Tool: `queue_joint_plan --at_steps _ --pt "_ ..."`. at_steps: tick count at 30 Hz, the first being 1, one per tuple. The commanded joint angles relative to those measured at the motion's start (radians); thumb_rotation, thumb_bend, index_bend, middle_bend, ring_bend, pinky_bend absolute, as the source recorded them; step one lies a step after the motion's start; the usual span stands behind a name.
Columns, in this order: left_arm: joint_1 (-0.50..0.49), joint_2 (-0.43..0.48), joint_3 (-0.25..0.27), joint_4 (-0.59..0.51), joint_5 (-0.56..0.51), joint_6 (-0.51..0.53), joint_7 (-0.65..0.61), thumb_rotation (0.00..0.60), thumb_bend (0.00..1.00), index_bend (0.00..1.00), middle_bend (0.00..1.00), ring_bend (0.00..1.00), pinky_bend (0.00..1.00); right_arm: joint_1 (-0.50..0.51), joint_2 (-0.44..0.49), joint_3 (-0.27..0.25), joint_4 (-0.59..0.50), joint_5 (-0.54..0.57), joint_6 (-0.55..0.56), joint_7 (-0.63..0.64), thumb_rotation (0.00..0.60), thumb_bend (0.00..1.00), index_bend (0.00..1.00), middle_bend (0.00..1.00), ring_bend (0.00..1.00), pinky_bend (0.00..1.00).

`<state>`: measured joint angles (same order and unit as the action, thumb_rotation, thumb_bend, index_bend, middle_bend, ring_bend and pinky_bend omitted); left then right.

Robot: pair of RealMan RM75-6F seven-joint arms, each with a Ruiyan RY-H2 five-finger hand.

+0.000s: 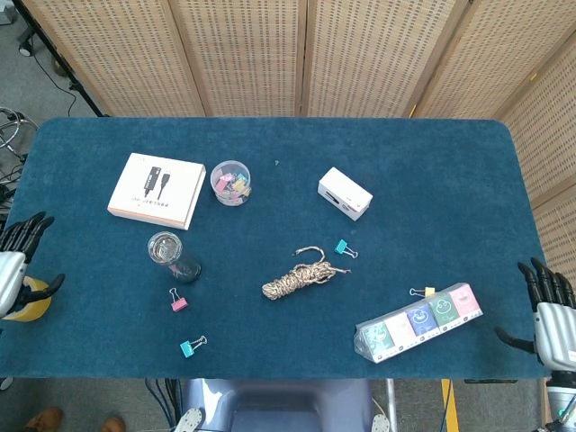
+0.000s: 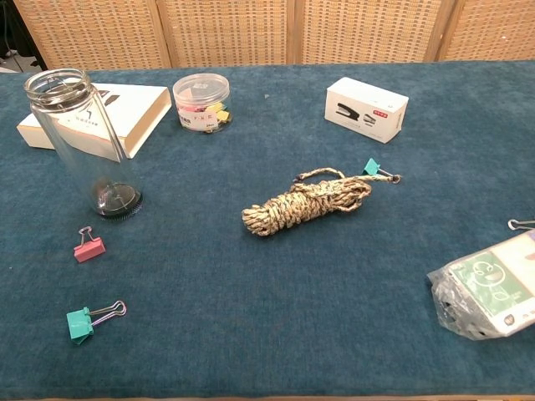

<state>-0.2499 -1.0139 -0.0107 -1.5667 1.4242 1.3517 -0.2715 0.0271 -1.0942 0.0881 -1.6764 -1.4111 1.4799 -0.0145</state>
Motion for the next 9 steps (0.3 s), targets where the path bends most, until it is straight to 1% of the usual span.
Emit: queue_joint_plan --at_steps 1,9 --pt "0.046 -0.026 0.025 0.021 0.011 0.041 0.005 0.6 0.31 0.0 0.0 0.0 0.0 -0.001 0.003 -0.003 -0.003 -0.007 0.003 0.003 0.6 0.0 0.0 0.0 0.0 0.0" --pt "0.097 -0.043 0.014 0.02 0.035 0.132 0.06 0.6 0.31 0.0 0.0 0.0 0.0 -0.008 0.006 -0.007 -0.007 -0.024 0.019 0.008 0.6 0.0 0.0 0.0 0.0 0.0"
